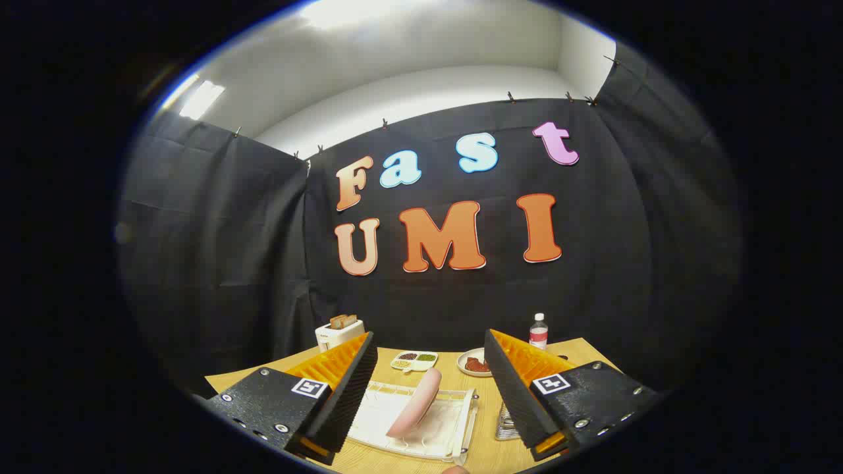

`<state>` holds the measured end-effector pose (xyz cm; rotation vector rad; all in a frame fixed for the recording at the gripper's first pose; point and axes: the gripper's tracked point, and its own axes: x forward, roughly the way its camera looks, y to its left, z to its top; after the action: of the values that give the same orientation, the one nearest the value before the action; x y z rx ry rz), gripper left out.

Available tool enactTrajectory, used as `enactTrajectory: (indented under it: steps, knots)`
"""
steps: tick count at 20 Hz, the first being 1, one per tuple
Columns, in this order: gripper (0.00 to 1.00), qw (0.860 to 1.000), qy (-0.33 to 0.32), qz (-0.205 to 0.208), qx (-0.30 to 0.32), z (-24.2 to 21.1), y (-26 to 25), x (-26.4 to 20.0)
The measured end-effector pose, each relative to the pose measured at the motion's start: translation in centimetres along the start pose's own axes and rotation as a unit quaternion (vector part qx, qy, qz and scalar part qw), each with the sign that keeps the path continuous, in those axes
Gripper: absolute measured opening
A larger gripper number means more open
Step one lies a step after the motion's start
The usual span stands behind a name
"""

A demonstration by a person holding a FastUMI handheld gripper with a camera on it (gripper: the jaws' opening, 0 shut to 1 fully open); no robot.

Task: Take the plate from the dish rack, then take the spoon from the basket and place it into the plate.

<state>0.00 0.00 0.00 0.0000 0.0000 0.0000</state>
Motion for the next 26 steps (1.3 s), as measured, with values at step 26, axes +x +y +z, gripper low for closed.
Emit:
enactTrajectory:
  steps: [26]
  knots:
    - [0.94,0.961,0.274,0.02,0.044,-10.7,1.6,7.2]
